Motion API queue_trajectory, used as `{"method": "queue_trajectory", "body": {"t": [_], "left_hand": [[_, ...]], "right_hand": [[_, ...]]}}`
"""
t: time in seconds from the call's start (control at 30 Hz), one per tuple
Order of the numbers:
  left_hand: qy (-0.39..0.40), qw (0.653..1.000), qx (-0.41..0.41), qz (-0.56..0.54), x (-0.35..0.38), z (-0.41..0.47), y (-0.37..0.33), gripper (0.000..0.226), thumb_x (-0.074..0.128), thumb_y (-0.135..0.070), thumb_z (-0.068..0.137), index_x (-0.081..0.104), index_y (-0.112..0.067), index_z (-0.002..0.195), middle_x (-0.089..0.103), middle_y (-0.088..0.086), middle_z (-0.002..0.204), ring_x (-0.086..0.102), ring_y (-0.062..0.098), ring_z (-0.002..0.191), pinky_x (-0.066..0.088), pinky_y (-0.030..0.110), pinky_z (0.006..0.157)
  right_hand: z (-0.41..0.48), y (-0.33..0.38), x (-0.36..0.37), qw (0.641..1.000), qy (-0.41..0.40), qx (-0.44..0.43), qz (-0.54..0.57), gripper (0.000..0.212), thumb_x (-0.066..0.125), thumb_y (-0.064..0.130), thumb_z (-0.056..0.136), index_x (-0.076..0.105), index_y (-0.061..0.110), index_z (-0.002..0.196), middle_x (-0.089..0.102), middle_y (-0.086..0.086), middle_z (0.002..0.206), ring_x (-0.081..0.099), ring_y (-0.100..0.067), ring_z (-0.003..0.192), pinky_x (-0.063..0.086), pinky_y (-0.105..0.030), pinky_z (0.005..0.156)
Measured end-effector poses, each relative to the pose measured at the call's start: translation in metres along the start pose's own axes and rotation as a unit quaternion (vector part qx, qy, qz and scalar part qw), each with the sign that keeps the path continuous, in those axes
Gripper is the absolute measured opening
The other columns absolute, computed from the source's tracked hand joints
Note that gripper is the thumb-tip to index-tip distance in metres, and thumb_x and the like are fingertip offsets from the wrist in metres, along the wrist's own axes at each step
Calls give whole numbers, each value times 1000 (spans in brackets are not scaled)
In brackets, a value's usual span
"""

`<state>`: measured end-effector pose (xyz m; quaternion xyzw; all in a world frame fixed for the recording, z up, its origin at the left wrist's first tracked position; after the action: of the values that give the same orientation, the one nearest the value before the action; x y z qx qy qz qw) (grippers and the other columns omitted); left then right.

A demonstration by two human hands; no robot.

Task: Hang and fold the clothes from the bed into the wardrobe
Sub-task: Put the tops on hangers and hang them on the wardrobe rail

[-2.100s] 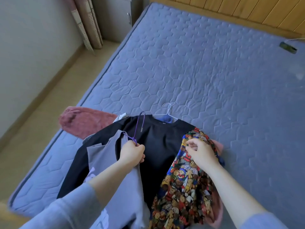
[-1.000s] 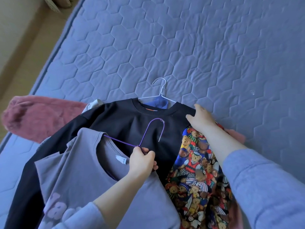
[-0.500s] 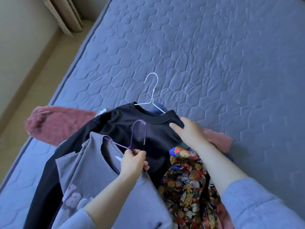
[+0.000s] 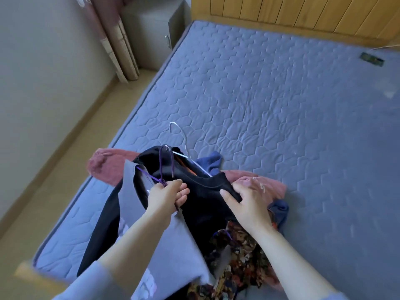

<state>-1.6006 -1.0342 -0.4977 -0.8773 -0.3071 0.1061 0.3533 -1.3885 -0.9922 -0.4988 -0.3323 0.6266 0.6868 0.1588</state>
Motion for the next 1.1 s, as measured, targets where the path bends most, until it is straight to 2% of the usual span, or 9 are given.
{"method": "queue_trajectory", "body": {"t": [0.1,0.2,0.37,0.5,0.57,0.67,0.73,0.97,1.1], "left_hand": [[31,998,43,-44,-5,-36,-22,8,59,-12,94,62,-5,89,71,7,90,70,17,79,58,22,69],[45,993,90,-58,-6,-66,-44,9,60,-6,92,64,-3,85,71,10,87,71,20,82,59,24,72],[22,988,139,-60,-15,-96,-65,19,62,-6,92,61,-5,72,71,18,93,62,13,60,57,20,65],[22,985,152,-72,-24,-114,-62,19,68,-7,88,56,-5,73,69,11,73,59,8,49,58,20,58],[24,984,159,-79,-25,-123,-59,22,69,-7,88,54,-6,72,67,8,66,57,8,45,58,19,57],[30,983,166,-69,-26,-137,-57,20,69,-9,88,56,-5,74,71,18,85,59,10,51,60,22,63],[39,982,175,-62,-27,-147,-58,18,68,-9,89,57,-4,76,72,19,90,61,12,53,60,25,68],[138,971,194,-15,-40,-191,-65,13,61,-8,93,58,4,89,71,18,87,67,22,69,60,24,63],[147,971,187,10,-70,-211,-67,10,49,-4,99,54,-1,91,71,16,76,67,15,55,53,20,48]], "right_hand": [[-21,28,-18,999,-7,-41,-10,44,50,57,85,36,23,61,46,-5,54,46,-20,60,39,-33,58],[-34,49,-29,998,1,-62,-27,45,54,56,86,43,19,64,48,-6,53,48,-19,55,38,-35,70],[-47,78,-47,993,7,-100,-62,40,56,56,85,58,18,76,58,-2,60,54,-16,67,40,-27,63],[-56,98,-56,995,70,-71,-25,15,65,52,82,62,37,85,64,29,78,58,10,81,41,-7,68],[-59,108,-58,994,99,-12,34,7,63,53,85,60,46,83,60,38,73,55,20,75,39,-2,65],[-64,123,-55,986,155,22,56,33,55,46,93,62,23,71,53,16,55,47,5,50,33,-16,50],[-72,138,-53,980,183,15,76,34,58,37,94,58,16,67,46,11,54,40,1,48,30,-19,48],[-95,175,-57,976,141,29,165,24,60,29,94,65,12,77,50,16,53,41,5,49,30,-9,49],[-119,183,-67,979,47,82,181,25,57,17,91,66,16,68,59,13,56,52,2,59,39,-12,60]]}}
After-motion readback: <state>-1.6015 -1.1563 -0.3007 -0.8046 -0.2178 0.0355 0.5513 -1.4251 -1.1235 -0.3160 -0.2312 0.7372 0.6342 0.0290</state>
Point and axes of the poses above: each hand's wrist, its own z-axis towards the middle knuckle, its own x-axis out of the palm, y = z × x, the point moved 5 cm from there along z, towards the middle knuckle
